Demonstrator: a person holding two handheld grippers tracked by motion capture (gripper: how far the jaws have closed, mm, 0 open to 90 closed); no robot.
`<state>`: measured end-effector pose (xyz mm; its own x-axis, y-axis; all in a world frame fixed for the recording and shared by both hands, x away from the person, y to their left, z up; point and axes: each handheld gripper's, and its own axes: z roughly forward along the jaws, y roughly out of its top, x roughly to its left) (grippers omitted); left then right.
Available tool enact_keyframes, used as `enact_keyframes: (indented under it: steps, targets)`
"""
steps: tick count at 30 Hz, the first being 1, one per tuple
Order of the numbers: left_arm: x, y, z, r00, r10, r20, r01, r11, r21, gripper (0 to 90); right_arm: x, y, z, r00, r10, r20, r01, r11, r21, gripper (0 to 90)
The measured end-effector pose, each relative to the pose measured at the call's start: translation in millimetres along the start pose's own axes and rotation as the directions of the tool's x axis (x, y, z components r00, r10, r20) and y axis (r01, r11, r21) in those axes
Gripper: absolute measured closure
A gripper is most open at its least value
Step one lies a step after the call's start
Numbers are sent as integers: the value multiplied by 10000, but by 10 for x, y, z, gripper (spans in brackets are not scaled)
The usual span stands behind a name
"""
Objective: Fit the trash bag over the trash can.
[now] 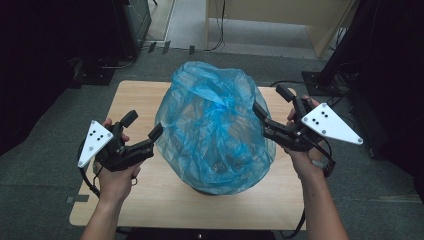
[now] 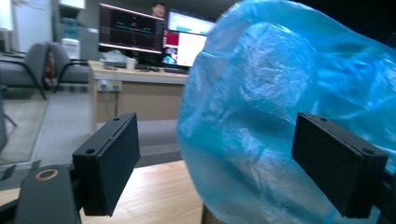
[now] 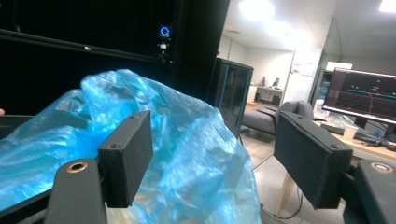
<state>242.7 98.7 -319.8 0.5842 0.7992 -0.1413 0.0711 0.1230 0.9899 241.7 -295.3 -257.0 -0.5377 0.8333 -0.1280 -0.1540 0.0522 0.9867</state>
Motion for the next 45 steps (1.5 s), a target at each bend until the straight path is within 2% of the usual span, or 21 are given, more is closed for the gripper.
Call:
enact_keyframes:
  steps: [3,5,7,8,10,12,15,20,25,27,28,29,30,31,32,35,39,42,45]
  targets:
    - [-18,-30,42,9998,99,158,-104,9996,276,169,-38,-50,-10,9995,124,302,-127,9999,88,287]
    - [-29,-57,54,9998,113,135,-115,9998,173,332,-80,-87,-3,9976,358,594,-379,9987,345,288]
    - [-22,-79,71,9997,138,200,-142,9997,202,413,-127,-131,-5,9946,497,917,-543,9973,487,304]
    - [-19,-91,80,9997,152,215,-157,9997,213,453,-151,-155,-10,9927,562,1070,-622,9966,542,351]
    - [-9,-116,99,9997,170,151,-174,9995,282,508,-199,-205,-26,9881,738,1351,-822,9949,577,364]
    - [8,-139,120,9996,96,270,-106,9993,362,562,-237,-263,-41,9863,873,1399,-954,9941,521,384]
    - [22,-172,150,9998,56,166,-63,9990,443,617,-256,-365,-39,9860,708,1511,-821,9942,695,388]
    - [50,-210,193,9998,-45,168,36,9986,524,667,-264,-489,-20,9840,889,1542,-1032,9909,869,410]
    - [57,-245,229,9999,49,118,-56,9984,555,675,-258,-561,8,9829,1312,1291,-1455,9834,1086,455]
    - [66,-259,244,10000,66,62,-70,9984,568,687,-258,-590,19,9817,1434,1250,-1583,9802,1190,490]
    - [73,-266,248,10000,64,27,-66,9982,597,701,-277,-626,24,9777,1775,1124,-1910,9737,1243,544]
    - [76,-276,257,10000,22,-1,-22,9984,571,701,-277,-626,24,9777,1775,1124,-1910,9737,1243,544]
    - [81,-285,261,10000,50,-30,-48,9982,594,710,-287,-645,27,9750,1974,1021,-2096,9694,1278,574]
    - [85,-295,267,10000,61,-38,-58,9981,613,731,-296,-683,36,9720,2170,898,-2281,9635,1402,647]
    - [89,-306,273,10000,57,-43,-54,9981,620,731,-296,-683,36,9720,2170,898,-2281,9635,1402,647]
    - [101,-341,293,10000,68,-35,-65,9978,663,761,-281,-728,52,9741,2112,809,-2216,9630,1535,768]
    - [131,-403,326,9999,1,-157,11,9972,744,803,-223,-746,90,9803,1799,820,-1914,9675,1652,866]
    - [151,-457,347,9998,-19,-220,38,9962,871,820,-198,-748,118,9820,1598,1012,-1754,9694,1718,898]
    - [175,-517,370,9995,-42,-298,72,9947,1029,829,-199,-754,138,9798,1602,1196,-1795,9684,1729,900]
